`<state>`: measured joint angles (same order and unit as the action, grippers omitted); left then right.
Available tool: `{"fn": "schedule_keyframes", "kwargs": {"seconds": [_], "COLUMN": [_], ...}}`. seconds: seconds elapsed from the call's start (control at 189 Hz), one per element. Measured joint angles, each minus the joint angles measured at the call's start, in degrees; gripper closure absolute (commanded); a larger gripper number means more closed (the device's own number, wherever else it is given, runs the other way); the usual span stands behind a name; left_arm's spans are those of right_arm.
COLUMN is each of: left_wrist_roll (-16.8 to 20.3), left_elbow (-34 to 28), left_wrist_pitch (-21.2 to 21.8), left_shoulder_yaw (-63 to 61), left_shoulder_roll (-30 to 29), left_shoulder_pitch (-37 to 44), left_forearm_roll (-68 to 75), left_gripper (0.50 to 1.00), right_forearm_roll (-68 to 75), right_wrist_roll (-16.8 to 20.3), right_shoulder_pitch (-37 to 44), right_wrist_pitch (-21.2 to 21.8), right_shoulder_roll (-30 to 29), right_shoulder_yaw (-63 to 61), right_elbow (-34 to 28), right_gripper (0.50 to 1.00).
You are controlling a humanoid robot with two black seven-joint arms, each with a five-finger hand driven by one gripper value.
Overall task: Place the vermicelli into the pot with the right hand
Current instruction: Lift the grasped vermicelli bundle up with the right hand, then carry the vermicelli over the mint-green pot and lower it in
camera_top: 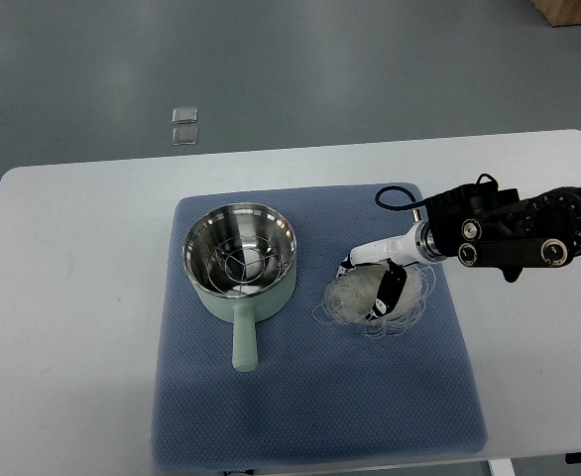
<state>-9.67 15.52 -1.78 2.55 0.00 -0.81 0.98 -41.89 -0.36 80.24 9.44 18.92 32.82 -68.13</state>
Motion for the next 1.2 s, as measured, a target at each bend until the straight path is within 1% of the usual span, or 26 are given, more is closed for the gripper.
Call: {"fn": "schedule_keyframes", "kwargs": {"seconds": [0.238,0.339,0.44,0.546,0.71,0.832,0.943,1.022,1.081,1.202], "left_wrist_roll": [0.0,0.0,0.0,0.0,0.0,0.0,0.0,0.0,0.0,0.0], "left_elbow": [0.0,-0.1,-0.1,0.0,0.1,0.3,0.4,0.5,0.5,0.4], "left_wrist_pitch": [0.0,0.0,0.0,0.0,0.0,0.0,0.0,0.0,0.0,-0.1], "left_shoulder_yaw": [0.0,0.0,-0.1,0.0,0.0,-0.1,-0.2,-0.3,-0.3,-0.2], "left_shoulder_roll": [0.0,0.0,0.0,0.0,0.0,0.0,0.0,0.0,0.0,0.0], "left_shoulder_pitch": [0.0,0.0,0.0,0.0,0.0,0.0,0.0,0.0,0.0,-0.1], "left_forearm_roll": [0.0,0.0,0.0,0.0,0.0,0.0,0.1,0.1,0.1,0.1], "left_gripper": [0.5,0.5,0.5,0.5,0.5,0.5,0.5,0.5,0.5,0.5], "right_forearm_roll": [-0.6,-0.2,0.2,0.3,2.0,4.2,4.6,4.7,4.7,4.8], "right_wrist_roll": [0.0,-0.1,-0.9,-1.4,-2.2,-2.5,-2.5,-2.5,-2.5,-2.8], "right_shoulder_pitch": [1.4,4.2,8.4,14.0,24.4,31.4,35.6,36.7,36.8,36.3], "right_wrist_pitch": [-0.1,0.2,1.4,4.3,12.4,15.7,18.1,18.3,17.4,11.6], "right_shoulder_roll": [1.5,3.2,5.4,8.4,16.1,20.5,22.3,21.9,20.4,13.6], "right_shoulder_yaw": [0.0,-0.5,-1.9,-2.4,-4.1,-4.7,-4.8,-4.8,-4.8,-4.8], "right_elbow": [0.0,-0.7,-2.1,-4.1,-10.4,-12.9,-13.3,-13.3,-13.1,-10.7], "right_gripper": [1.0,1.0,1.0,1.0,1.0,1.0,1.0,1.0,1.0,1.0]}}
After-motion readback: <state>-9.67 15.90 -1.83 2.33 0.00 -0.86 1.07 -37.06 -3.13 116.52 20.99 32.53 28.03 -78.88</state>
